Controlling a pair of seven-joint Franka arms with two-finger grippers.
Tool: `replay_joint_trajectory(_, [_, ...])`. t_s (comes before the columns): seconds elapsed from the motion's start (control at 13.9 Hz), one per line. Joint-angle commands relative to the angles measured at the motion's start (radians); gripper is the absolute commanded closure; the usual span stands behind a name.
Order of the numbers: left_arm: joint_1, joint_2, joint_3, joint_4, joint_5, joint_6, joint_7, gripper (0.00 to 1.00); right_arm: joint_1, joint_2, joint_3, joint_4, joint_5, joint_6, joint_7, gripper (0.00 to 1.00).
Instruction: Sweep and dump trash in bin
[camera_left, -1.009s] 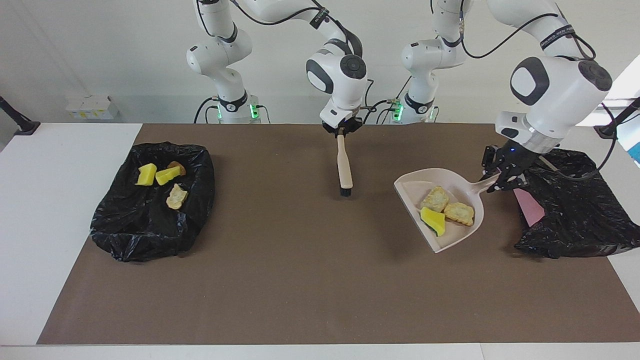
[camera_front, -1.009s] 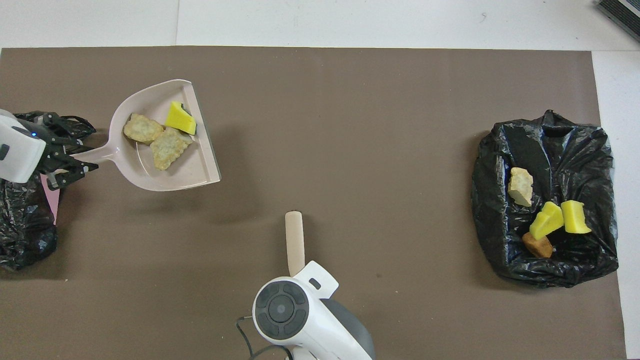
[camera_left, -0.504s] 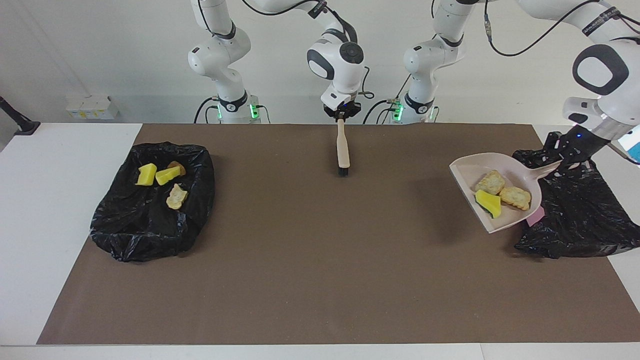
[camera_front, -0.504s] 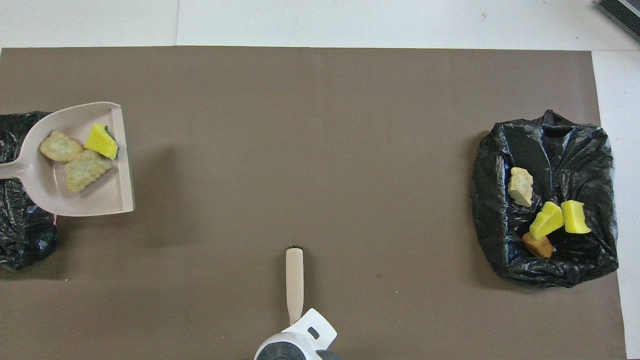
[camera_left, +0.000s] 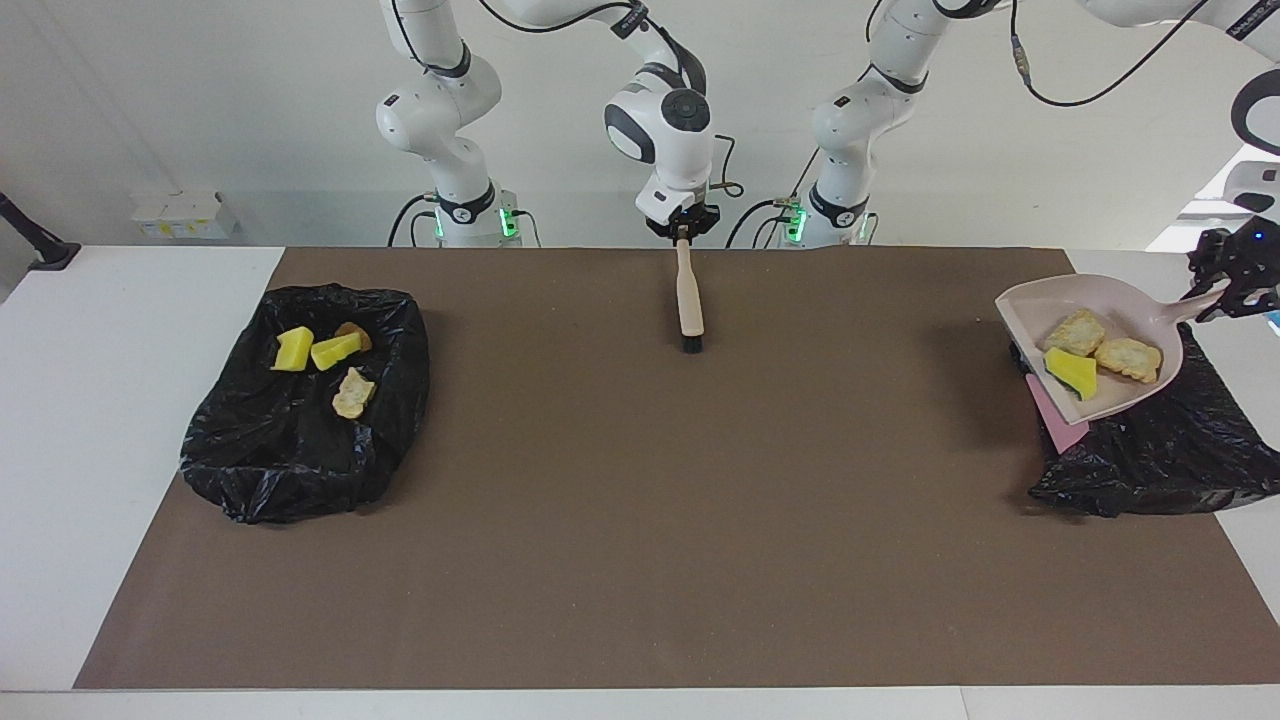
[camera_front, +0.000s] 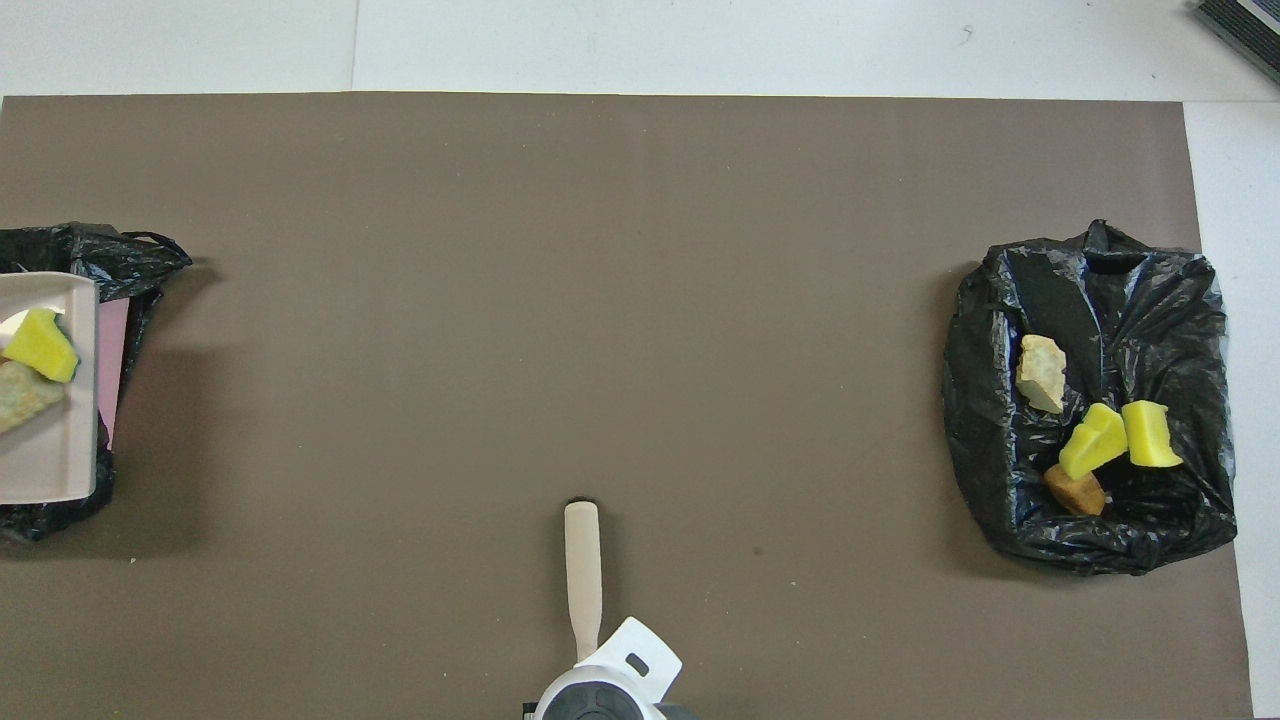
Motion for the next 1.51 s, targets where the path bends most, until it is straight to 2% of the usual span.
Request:
replay_joint_trajectory(0.0, [0.028,0.044,-0.015,0.071,0.12,0.061,0.096,1.0,-0.013,-0.025,-0.002,-0.029,0.034,0.016,-0.051,0.84])
replay_joint_trajectory(0.14, [0.026,0.045,-0.015,0.066,0.226,0.136,0.107,1.0,-0.027,-0.016,-0.003,-0.026,0.036,0.016,-0.053,0.65])
replay_joint_trajectory(0.29, [0.025,0.045,-0.013,0.056,0.294,0.19,0.092,1.0,-0.047,-0.008,-0.003,-0.021,0.034,0.014,-0.056,0.55])
replay_joint_trajectory(0.5, [0.006,0.032,-0.012,-0.001,0.41,0.23,-0.03,1.0,-0.056,0.004,-0.005,0.005,0.034,0.007,-0.047,0.5])
replay_joint_trajectory(0.72, [-0.029,0.005,-0.012,-0.049,0.55,0.228,-0.155,1.0,-0.14,0.04,-0.006,0.097,0.031,-0.019,-0.041,0.27])
replay_joint_trajectory(0.79, [-0.046,-0.001,-0.012,-0.056,0.59,0.224,-0.197,1.0,-0.161,0.04,-0.008,0.118,0.019,-0.018,-0.042,0.22])
replay_joint_trajectory(0.94, [-0.069,-0.018,-0.012,-0.079,0.732,0.222,-0.273,1.0,-0.207,0.031,-0.014,0.14,-0.06,-0.012,-0.042,0.22])
replay_joint_trajectory(1.08, [-0.074,-0.024,-0.012,-0.083,0.835,0.222,-0.328,1.0,-0.319,0.033,-0.011,0.183,-0.161,-0.015,-0.056,0.22])
replay_joint_trajectory(1.15, [-0.074,-0.028,-0.013,-0.081,0.868,0.225,-0.34,1.0,-0.362,0.038,-0.011,0.193,-0.18,-0.01,-0.05,0.16])
replay_joint_trajectory(1.3, [-0.074,-0.041,-0.015,-0.076,0.874,0.228,-0.342,1.0,-0.469,0.035,-0.015,0.21,-0.231,0.001,-0.059,0.0])
replay_joint_trajectory(1.44, [-0.075,-0.054,-0.025,-0.078,0.856,0.222,-0.347,1.0,-0.594,0.037,-0.011,0.271,-0.287,-0.012,-0.088,0.0])
